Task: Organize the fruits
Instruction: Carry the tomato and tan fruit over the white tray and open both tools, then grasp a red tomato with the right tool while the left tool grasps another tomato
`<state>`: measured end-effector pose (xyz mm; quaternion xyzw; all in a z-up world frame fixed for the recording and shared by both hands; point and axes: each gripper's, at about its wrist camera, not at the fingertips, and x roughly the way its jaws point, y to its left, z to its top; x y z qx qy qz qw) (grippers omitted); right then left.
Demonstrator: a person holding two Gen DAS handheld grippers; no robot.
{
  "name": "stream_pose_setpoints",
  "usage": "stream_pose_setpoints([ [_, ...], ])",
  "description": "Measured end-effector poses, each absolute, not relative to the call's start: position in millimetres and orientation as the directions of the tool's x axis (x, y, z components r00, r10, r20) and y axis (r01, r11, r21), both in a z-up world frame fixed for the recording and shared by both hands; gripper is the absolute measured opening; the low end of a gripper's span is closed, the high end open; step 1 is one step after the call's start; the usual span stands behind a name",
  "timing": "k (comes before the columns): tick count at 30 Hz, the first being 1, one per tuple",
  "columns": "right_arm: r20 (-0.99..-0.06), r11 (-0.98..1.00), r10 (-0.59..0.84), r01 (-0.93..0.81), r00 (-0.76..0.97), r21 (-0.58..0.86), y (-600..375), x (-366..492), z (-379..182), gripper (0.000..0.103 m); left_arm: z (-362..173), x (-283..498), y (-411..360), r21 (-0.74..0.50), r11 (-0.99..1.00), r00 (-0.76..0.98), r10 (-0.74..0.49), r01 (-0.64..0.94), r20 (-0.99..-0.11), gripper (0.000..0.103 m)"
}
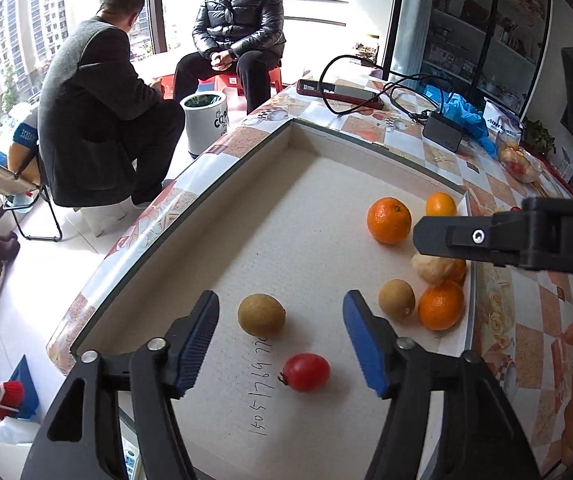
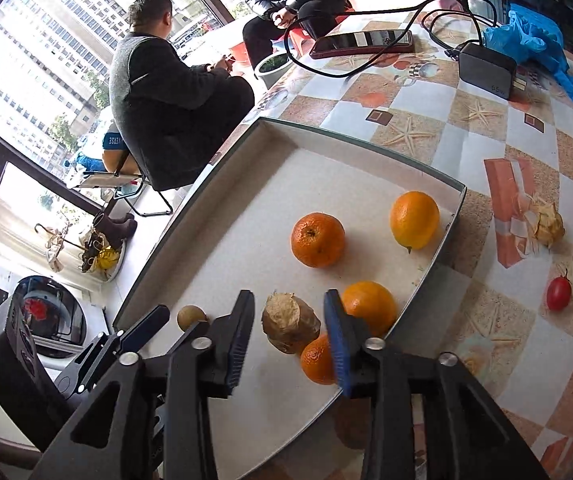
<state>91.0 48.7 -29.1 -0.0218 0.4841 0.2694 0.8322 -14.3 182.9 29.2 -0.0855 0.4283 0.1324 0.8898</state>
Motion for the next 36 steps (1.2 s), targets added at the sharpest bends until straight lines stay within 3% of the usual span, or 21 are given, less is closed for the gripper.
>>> stream_pose_setpoints([
  [1, -0.797, 0.853, 0.432, -0.478, 0.422, 0.209, 45, 88, -23, 0.103, 32, -14, 180, -0.035, 0.952, 0.610, 0.165, -0.303, -0.775, 0.076],
  [6, -0.725, 0.891, 0.359, -0.448, 0.588, 0.078, 11, 87, 17, 0.103, 43, -8, 167, -0.021, 0.961, 0.630, 0.163, -0.274, -0.759, 0.076],
  [9, -0.685, 0.958, 0.201, -0.288, 0.701, -0.014, -33, 103, 30, 0.103, 53, -5, 153, -0.046, 0.970, 0.653, 0.126, -0.240, -0.747, 0.076],
  [15, -0.729, 1.000, 0.000, -0.017, 0.685, -0.016, -128, 152, 0, 0.103, 58, 3, 96, -0.113, 0.991, 0.666, -0.038, -0.071, -0.745, 0.076],
  [18, -0.761, 1.000, -0.028, 0.008, 0.648, -0.030, -145, 167, -21, 0.089, 51, 9, 64, -0.134, 0.991, 0.640, -0.100, -0.004, -0.762, 0.076],
  [23, -0.739, 0.994, -0.045, -0.045, 0.672, -0.102, -128, 179, -31, 0.089, 35, 24, 28, -0.102, 0.994, 0.596, -0.105, 0.039, -0.796, 0.076],
  [24, -0.736, 0.992, -0.047, -0.056, 0.675, -0.114, -124, 182, -32, 0.087, 33, 27, 24, -0.099, 0.994, 0.590, -0.104, 0.041, -0.800, 0.076],
  [27, -0.723, 0.985, -0.062, -0.075, 0.688, -0.156, -115, 189, -34, 0.064, 32, 41, 16, -0.086, 0.996, 0.587, -0.092, 0.039, -0.805, 0.076],
  [29, -0.715, 0.983, -0.050, -0.092, 0.697, -0.158, -114, 188, -33, 0.042, 31, 51, 12, -0.083, 0.996, 0.591, -0.088, 0.035, -0.802, 0.076],
  [30, -0.713, 0.982, -0.059, -0.087, 0.699, -0.166, -115, 187, -32, 0.023, 30, 56, 10, -0.087, 0.996, 0.590, -0.090, 0.035, -0.802, 0.076],
  [36, -0.724, 0.997, 0.020, -0.063, 0.690, -0.033, -170, 153, -27, 0.023, 12, 95, -13, -0.096, 0.995, 0.572, -0.097, 0.031, -0.814, 0.076],
])
